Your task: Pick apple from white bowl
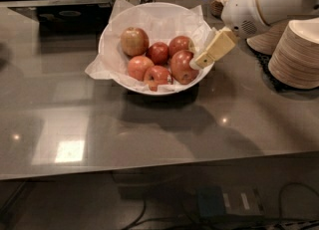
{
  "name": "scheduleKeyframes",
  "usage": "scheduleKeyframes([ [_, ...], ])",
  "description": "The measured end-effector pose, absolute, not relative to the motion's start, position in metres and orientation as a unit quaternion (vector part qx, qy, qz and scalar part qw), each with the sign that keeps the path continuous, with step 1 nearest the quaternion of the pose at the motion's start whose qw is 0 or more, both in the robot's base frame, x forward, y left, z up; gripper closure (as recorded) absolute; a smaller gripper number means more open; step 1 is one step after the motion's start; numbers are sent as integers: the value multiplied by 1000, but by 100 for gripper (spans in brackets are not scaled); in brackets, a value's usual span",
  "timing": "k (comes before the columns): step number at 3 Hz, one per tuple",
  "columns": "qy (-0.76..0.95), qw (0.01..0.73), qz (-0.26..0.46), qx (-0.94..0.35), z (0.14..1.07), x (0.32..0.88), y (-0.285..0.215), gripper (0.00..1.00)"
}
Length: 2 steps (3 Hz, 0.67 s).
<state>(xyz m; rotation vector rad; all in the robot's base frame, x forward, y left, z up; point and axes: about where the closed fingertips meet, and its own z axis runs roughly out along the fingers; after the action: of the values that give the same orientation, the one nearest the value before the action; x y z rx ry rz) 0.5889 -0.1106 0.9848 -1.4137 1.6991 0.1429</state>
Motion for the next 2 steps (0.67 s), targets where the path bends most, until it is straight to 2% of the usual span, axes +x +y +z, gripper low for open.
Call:
scheduleKeyframes([
  [1, 653, 495, 94, -565, 1000, 617, -81, 0],
  [2, 653, 495, 94, -565, 1000, 617, -81, 0],
])
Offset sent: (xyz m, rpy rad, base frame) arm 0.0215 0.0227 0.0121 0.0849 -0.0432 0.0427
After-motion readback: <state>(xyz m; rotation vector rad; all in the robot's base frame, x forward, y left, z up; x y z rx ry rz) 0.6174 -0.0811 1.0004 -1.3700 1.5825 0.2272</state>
